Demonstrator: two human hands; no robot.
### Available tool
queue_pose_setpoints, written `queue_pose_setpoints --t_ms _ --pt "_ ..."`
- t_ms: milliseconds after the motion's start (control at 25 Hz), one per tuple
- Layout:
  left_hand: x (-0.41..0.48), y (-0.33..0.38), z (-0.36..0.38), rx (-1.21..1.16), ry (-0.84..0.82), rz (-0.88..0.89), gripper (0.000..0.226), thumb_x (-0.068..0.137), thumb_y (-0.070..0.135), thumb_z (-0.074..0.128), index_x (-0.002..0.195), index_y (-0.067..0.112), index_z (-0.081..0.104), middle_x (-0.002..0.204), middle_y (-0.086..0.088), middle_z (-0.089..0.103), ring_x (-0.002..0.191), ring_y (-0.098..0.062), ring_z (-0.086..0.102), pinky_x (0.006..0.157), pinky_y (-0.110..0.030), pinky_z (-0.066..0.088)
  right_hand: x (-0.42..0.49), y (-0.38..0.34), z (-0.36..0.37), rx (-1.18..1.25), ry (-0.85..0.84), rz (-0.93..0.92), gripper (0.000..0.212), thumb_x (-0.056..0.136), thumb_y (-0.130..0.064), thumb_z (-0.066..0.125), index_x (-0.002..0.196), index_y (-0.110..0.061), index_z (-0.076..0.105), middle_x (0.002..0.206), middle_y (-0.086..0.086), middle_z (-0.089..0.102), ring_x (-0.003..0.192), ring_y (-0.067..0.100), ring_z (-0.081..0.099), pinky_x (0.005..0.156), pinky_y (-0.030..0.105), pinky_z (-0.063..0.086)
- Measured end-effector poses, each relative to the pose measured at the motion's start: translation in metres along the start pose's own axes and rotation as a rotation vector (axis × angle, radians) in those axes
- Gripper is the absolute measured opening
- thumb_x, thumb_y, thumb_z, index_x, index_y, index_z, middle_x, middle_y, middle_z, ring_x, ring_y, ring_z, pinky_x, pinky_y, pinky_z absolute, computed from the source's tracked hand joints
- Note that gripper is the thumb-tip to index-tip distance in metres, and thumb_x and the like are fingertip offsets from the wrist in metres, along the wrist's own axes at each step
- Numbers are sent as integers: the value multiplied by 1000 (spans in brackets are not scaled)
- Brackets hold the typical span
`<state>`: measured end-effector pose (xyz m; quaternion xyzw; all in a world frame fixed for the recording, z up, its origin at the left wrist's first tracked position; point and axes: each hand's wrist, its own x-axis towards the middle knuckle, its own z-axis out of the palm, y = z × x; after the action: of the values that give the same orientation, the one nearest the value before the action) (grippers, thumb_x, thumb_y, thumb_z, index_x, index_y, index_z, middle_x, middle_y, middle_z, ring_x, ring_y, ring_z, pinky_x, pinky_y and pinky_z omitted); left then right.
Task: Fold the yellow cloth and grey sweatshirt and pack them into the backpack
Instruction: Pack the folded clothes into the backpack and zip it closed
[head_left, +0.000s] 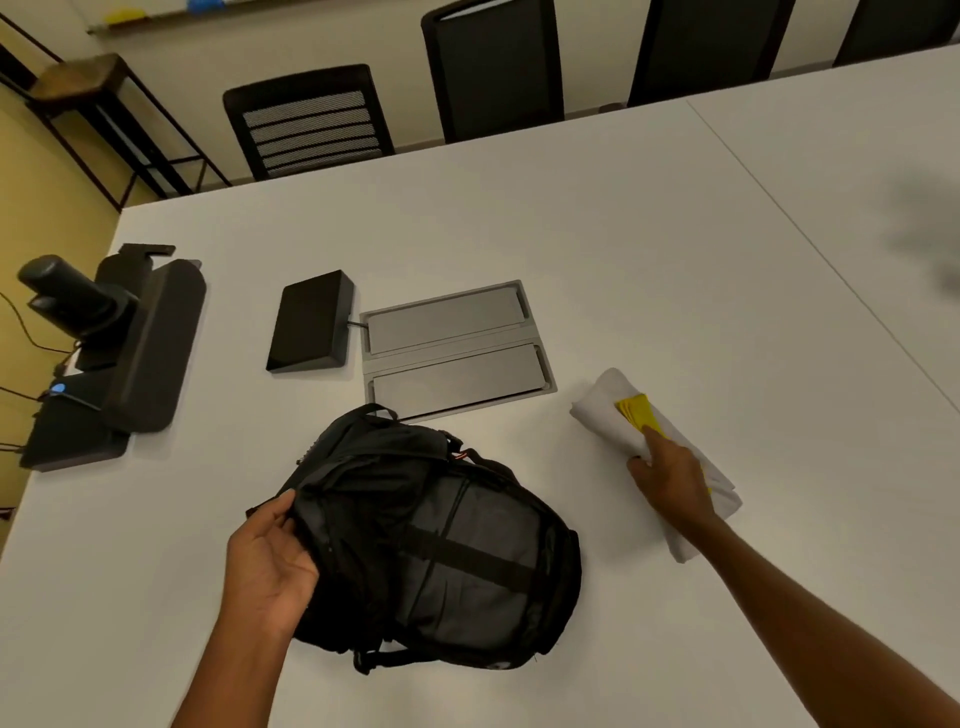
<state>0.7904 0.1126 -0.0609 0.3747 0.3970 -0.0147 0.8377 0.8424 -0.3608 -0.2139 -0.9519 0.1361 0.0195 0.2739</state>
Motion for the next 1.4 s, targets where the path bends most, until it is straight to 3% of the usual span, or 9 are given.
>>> queue_pose_setpoints --t_ms 240,440,600,760,920,1040,1200,1320,1400 --pt "-14 -8 14 -19 -18 -27 35 104 16 60 136 7 68 122 -14 78 123 -32 70 98 -43 63 -36 -70 -37 187 -11 -122 47 92 -26 63 137 -16 64 103 10 76 88 30 71 71 32 48" --pt "-20 -17 28 -15 -16 -55 24 104 15 60 124 5 71 125 -18 75 122 -34 69 109 -46 54 -104 -136 12 221 15 -316 64 87 -10 79 148 -5 58 142 18 66 125 33 67 104 30 47" --pt "-19 -21 32 -22 -10 -67 24 106 16 59 124 4 70 127 -21 72 117 -34 70 100 -45 59 -150 -169 90 -61 -5 -534 57 82 -16 64 136 3 66 135 24 69 121 40 71 95 51 62" --pt "-16 -24 29 -10 -37 -63 33 107 17 59 135 2 67 128 -21 72 125 -36 66 111 -49 51 -170 -176 130 -233 -126 -515 57 87 -17 44 135 3 68 134 25 69 123 40 70 99 52 60" --pt "-16 -31 35 48 -89 -44 15 105 13 59 109 8 73 111 -17 74 111 -31 68 114 -48 48 -177 -171 155 -385 -167 -534 55 91 -13 41 136 3 67 135 27 68 124 41 69 99 53 60" --pt "-18 -32 41 80 -140 -48 17 105 11 58 96 12 72 101 -13 74 100 -26 68 107 -45 49 -174 -170 165 -390 -240 -535 50 90 -14 51 134 1 69 132 26 70 120 40 72 97 53 60" --pt "-20 -28 44 95 -170 -51 20 105 10 58 92 13 73 97 -11 76 96 -24 70 97 -39 52 -170 -177 164 -397 -226 -529 61 71 -19 90 127 -2 75 124 24 75 113 38 75 92 49 63" --pt "-22 -24 47 88 -173 -66 20 106 11 58 94 13 74 93 -10 79 94 -23 72 97 -38 53 -181 -188 167 -386 -163 -593 44 85 -19 70 126 -3 76 124 22 76 112 35 76 94 47 63" --pt "-24 -23 47 93 -185 -81 20 106 11 57 94 13 73 93 -9 80 94 -24 72 99 -39 53 -191 -190 178 -395 -202 -614 46 81 -23 77 124 -5 77 122 21 76 110 34 77 92 45 64"
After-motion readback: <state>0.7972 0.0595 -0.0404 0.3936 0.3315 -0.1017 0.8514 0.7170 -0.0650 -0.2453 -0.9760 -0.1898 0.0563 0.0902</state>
